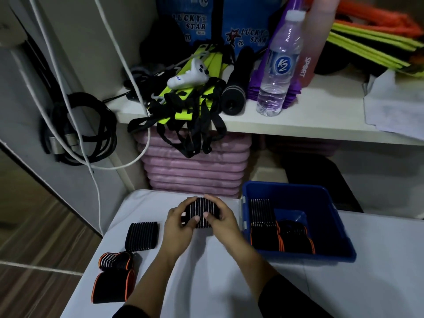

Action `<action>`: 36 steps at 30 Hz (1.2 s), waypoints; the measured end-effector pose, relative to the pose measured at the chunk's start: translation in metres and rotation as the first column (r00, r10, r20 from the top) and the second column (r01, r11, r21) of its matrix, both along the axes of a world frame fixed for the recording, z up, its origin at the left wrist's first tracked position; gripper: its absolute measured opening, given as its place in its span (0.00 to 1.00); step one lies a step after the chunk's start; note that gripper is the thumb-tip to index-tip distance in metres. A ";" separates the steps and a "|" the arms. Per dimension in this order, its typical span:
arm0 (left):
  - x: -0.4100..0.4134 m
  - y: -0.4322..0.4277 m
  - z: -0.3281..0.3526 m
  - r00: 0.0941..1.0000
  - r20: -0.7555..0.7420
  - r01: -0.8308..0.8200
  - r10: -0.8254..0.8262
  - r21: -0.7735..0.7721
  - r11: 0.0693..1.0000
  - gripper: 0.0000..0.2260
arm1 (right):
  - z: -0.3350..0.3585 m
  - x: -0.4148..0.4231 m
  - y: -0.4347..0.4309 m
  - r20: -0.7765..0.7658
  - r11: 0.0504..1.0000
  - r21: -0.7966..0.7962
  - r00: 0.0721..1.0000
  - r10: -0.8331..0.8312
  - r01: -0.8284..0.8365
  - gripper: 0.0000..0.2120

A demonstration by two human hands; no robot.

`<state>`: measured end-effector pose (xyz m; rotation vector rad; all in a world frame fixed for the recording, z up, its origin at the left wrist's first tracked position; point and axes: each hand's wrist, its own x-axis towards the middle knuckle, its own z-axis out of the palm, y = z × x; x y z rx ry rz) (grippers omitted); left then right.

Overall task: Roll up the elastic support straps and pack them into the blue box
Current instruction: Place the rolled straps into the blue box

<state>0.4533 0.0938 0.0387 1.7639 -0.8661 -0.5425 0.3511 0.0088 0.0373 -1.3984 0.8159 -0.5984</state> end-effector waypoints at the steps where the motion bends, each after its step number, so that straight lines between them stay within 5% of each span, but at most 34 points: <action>1: -0.005 -0.006 0.008 1.000 0.003 0.015 -0.015 -0.029 0.999 0.22 | 0.010 -0.007 -0.005 0.009 1.000 -0.021 1.000 -0.017 0.017 0.22; 7: -0.050 -0.050 0.046 0.984 0.118 0.149 -0.134 -0.127 0.981 0.22 | 0.051 -0.069 -0.042 0.078 0.986 -0.137 0.993 -0.088 0.098 0.22; 14: -0.122 -0.097 0.046 0.954 0.167 0.260 -0.251 -0.040 0.965 0.22 | 0.043 -0.157 -0.084 0.046 0.943 -0.212 0.967 -0.251 0.255 0.21; 22: -0.121 -0.103 0.017 0.852 0.500 0.070 -0.152 0.179 0.981 0.21 | -0.008 -0.202 -0.128 -0.203 0.929 -0.204 0.915 -0.350 0.310 0.17; 27: -0.107 -0.101 0.001 0.851 0.462 0.088 -0.250 0.343 0.935 0.26 | -0.032 -0.189 -0.141 -0.318 0.940 -0.215 0.891 -0.323 0.265 0.17; 36: -0.108 -0.105 -0.014 0.892 0.350 0.181 -0.287 0.306 0.935 0.26 | -0.045 -0.167 -0.154 -0.339 0.928 -0.169 0.865 -0.370 0.331 0.14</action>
